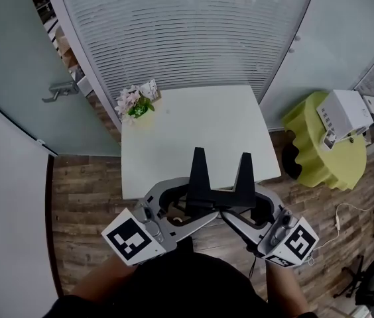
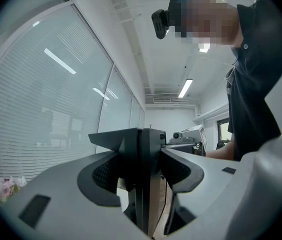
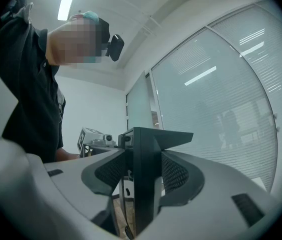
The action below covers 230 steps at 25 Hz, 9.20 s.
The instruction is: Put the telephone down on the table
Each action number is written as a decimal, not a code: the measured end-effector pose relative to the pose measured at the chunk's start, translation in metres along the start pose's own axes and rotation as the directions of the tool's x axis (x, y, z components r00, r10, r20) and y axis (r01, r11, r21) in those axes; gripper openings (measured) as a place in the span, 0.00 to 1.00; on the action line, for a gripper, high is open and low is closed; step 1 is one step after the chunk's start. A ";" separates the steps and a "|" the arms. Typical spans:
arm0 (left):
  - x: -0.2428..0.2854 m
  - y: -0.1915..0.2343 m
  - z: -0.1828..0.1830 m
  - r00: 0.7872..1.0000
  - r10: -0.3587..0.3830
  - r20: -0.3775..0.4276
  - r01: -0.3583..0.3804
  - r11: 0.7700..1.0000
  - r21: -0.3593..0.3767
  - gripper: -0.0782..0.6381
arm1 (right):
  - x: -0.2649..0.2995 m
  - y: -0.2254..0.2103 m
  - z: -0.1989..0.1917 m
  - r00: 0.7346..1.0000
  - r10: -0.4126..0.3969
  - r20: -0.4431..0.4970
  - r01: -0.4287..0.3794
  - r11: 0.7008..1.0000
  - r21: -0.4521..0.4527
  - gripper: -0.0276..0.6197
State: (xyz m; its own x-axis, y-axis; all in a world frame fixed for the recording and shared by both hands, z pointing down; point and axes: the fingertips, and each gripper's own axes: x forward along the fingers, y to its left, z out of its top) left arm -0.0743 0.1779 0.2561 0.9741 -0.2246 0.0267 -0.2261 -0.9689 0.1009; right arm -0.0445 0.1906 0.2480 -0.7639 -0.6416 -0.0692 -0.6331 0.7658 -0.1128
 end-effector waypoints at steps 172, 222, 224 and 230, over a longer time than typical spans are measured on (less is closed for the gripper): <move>0.243 0.430 -0.380 0.865 0.184 -0.466 -0.467 0.633 -0.617 0.53 | 0.138 -0.499 -0.392 0.850 0.206 -0.486 0.203 0.722 0.662 0.47; 0.226 0.276 -0.055 0.889 0.457 -0.007 -0.457 0.889 -0.032 0.12 | 0.087 -0.355 -0.058 0.983 0.098 -0.155 -0.099 0.995 -0.002 0.08; 0.227 0.277 -0.055 0.890 0.457 -0.005 -0.457 0.889 -0.032 0.12 | 0.088 -0.356 -0.058 0.983 0.095 -0.157 -0.096 0.995 0.000 0.08; 0.228 0.279 -0.057 0.887 0.461 -0.012 -0.461 0.887 -0.033 0.12 | 0.090 -0.358 -0.062 0.983 0.094 -0.157 -0.093 0.996 0.016 0.08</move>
State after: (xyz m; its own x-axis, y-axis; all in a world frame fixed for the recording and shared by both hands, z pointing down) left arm 0.0841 -0.1375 0.3468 0.7601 -0.6446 0.0824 -0.6498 -0.7522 0.1095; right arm 0.1062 -0.1387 0.3437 -0.8301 -0.5523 0.0767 -0.5576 0.8211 -0.1219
